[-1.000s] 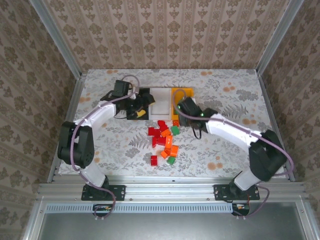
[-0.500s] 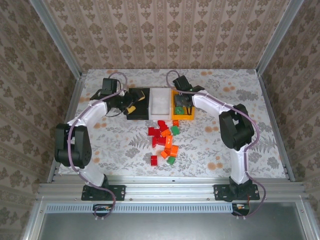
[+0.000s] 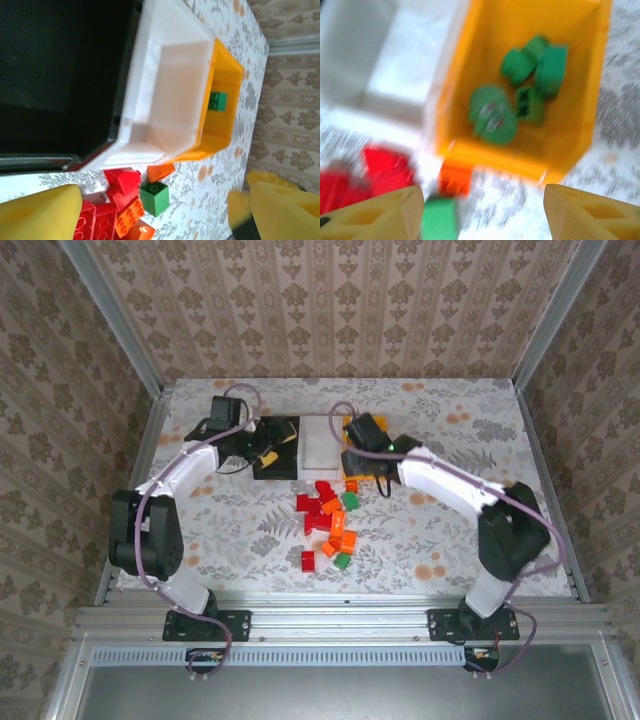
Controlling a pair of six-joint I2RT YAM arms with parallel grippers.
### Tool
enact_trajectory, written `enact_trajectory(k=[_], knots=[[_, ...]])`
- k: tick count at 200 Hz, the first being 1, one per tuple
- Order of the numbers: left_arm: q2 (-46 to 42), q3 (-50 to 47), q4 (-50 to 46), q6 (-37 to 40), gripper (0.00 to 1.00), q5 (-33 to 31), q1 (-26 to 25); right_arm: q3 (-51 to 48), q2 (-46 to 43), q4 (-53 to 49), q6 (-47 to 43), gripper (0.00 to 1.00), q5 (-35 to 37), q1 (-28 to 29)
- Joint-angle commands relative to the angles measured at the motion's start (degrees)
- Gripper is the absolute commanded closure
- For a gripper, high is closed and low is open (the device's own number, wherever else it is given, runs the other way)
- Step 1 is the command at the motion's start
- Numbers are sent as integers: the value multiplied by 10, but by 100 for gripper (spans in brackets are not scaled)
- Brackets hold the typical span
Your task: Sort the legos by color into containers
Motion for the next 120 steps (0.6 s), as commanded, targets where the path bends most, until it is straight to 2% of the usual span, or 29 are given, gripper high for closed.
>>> enact_trajectory(k=[1, 26, 51, 90, 120], knots=[[-13, -3, 0, -8, 11, 11, -22, -92, -66, -17, 54, 34, 3, 61], [-16, -3, 2, -10, 11, 11, -31, -173, -108, -18, 96, 28, -29, 133], [-12, -5, 2, -13, 11, 10, -32, -212, -111, -14, 140, 27, -41, 192], [-12, -7, 6, -14, 11, 11, -32, -222, -69, 17, 161, 29, -62, 244], [-12, -5, 4, -13, 11, 11, -32, -222, -37, 44, 172, 30, -83, 259]])
